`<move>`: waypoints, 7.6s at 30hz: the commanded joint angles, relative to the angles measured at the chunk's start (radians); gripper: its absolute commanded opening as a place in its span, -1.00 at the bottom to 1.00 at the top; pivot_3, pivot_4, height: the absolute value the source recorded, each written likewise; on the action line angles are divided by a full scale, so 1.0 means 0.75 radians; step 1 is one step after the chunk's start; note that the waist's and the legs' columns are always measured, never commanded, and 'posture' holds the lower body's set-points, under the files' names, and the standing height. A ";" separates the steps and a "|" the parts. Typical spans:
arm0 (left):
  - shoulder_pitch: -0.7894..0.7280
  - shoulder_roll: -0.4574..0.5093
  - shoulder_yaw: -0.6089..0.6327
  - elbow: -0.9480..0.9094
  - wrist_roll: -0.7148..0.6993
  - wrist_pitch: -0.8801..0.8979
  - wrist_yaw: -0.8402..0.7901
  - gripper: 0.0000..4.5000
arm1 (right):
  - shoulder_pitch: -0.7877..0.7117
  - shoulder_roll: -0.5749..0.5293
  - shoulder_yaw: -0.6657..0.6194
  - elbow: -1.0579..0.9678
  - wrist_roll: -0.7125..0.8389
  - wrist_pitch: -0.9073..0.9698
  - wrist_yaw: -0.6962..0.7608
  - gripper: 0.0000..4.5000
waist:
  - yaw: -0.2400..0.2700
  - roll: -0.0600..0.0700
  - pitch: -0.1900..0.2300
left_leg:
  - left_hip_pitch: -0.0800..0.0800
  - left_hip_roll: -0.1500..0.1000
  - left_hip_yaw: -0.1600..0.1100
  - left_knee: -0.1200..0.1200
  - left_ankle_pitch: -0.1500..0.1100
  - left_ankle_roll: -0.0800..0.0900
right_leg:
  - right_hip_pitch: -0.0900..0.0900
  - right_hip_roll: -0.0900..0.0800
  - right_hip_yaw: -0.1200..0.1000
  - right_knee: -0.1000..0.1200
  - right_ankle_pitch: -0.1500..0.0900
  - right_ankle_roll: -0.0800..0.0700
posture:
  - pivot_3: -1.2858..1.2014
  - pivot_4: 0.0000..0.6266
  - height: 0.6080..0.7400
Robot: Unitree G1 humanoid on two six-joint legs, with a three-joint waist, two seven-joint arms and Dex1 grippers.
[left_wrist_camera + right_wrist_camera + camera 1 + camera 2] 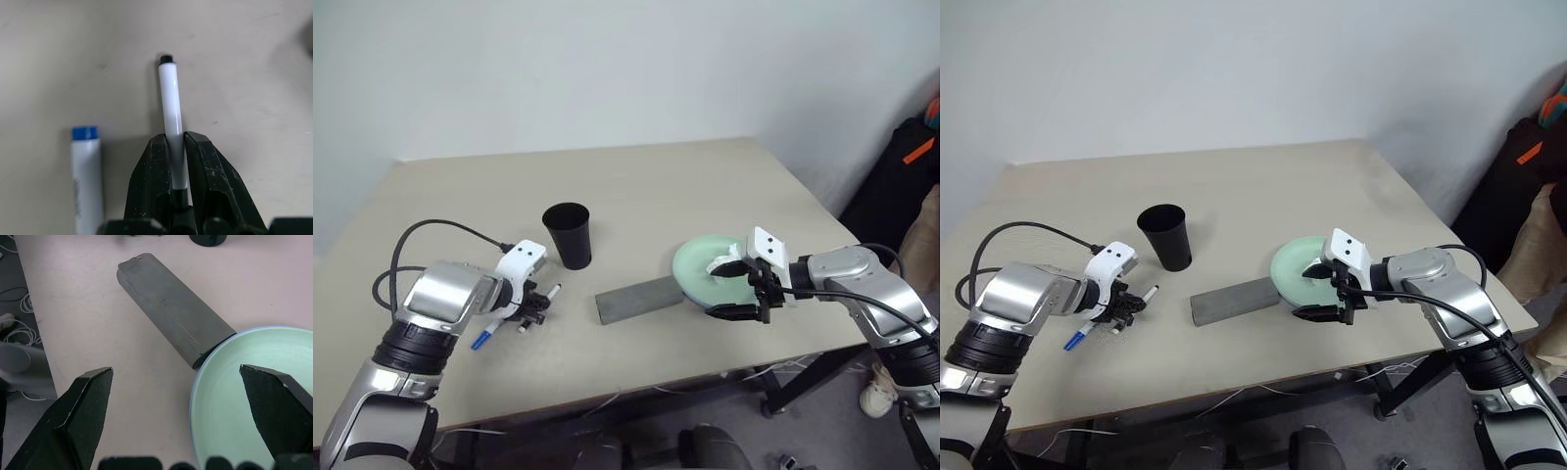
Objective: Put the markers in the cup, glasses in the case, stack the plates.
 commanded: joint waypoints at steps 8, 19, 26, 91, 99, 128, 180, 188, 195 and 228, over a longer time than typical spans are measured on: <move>0.045 0.169 -0.013 -0.219 -0.027 -0.355 -0.245 -0.79 | -0.057 0.012 -0.017 -0.018 -0.004 -0.003 -0.008 1.00 | -0.002 0.000 0.000 | 0.000 0.001 0.001 -0.002 0.000 -0.001 | -0.002 0.000 0.000 0.000 0.000 0.000 | 0.03 -1.00 1.00; 0.035 0.161 -0.005 -0.128 0.022 -0.341 -0.213 -0.71 | -0.041 0.001 -0.014 -0.027 -0.001 -0.001 0.001 1.00 | 0.000 0.000 0.000 | 0.000 0.000 0.001 -0.002 0.000 0.000 | -0.001 0.000 0.000 -0.001 0.000 0.000 | 0.03 -1.00 1.00; 0.046 0.124 0.091 -0.092 -0.055 -0.266 -0.222 0.20 | -0.032 0.005 -0.015 -0.037 -0.006 -0.004 -0.013 1.00 | -0.001 0.000 0.000 | 0.000 0.000 0.001 -0.002 0.000 0.000 | -0.001 0.000 0.000 -0.001 0.000 0.000 | 0.03 -1.00 1.00; -0.115 -0.216 0.390 0.008 -0.197 -0.776 -0.162 -0.98 | -0.022 0.015 -0.036 -0.008 -0.008 -0.053 -0.021 1.00 | 0.000 -0.001 0.000 | 0.001 -0.002 0.002 -0.002 0.001 0.000 | 0.001 0.000 0.000 -0.001 0.000 0.000 | 0.03 -1.00 1.00; -0.323 -0.412 0.454 0.336 -0.020 -1.114 0.170 -0.98 | -0.040 0.023 -0.030 -0.013 -0.006 -0.044 -0.007 1.00 | 0.000 -0.001 0.000 | 0.001 -0.007 0.002 -0.002 0.002 -0.001 | 0.003 0.002 0.000 -0.001 0.001 0.002 | 0.03 -1.00 1.00; -0.298 -0.414 0.429 0.474 0.095 -1.193 0.123 0.91 | -0.059 0.034 -0.035 -0.018 -0.004 -0.029 -0.016 1.00 | 0.000 -0.001 0.000 | 0.001 -0.006 0.003 -0.002 0.002 -0.001 | 0.002 0.002 -0.001 -0.001 0.002 0.002 | 0.03 -1.00 1.00; 0.535 0.303 0.349 0.213 0.142 -0.871 -0.420 0.12 | -0.031 0.038 -0.037 -0.024 -0.003 -0.019 -0.016 1.00 | -0.032 -0.001 0.000 | 0.001 0.002 0.008 -0.014 0.002 -0.005 | -0.010 -0.003 -0.003 -0.001 0.000 -0.001 | 0.03 -1.00 1.00; 0.553 0.305 0.349 0.202 0.160 -0.890 -0.427 -0.62 | -0.044 0.041 -0.037 -0.031 -0.002 -0.007 -0.016 1.00 | -0.032 -0.001 0.000 | 0.001 0.003 0.008 -0.014 0.002 -0.005 | -0.010 -0.003 -0.004 0.000 0.001 -0.002 | 0.03 -1.00 1.00; 0.518 0.286 0.370 0.154 0.131 -0.925 -0.448 -0.62 | -0.046 0.044 -0.036 -0.039 -0.001 0.000 -0.020 1.00 | -0.032 -0.001 0.000 | 0.001 0.003 0.008 -0.014 0.002 -0.005 | -0.011 -0.003 -0.003 0.000 0.001 -0.002 | 0.03 -1.00 1.00; 0.549 0.276 0.330 0.046 0.097 -0.983 -0.524 0.55 | -0.038 0.051 -0.037 -0.050 0.001 0.012 -0.033 1.00 | -0.033 -0.001 0.000 | 0.000 0.004 0.018 -0.014 0.003 -0.006 | -0.012 -0.003 -0.003 0.000 0.001 -0.002 | 0.03 -1.00 1.00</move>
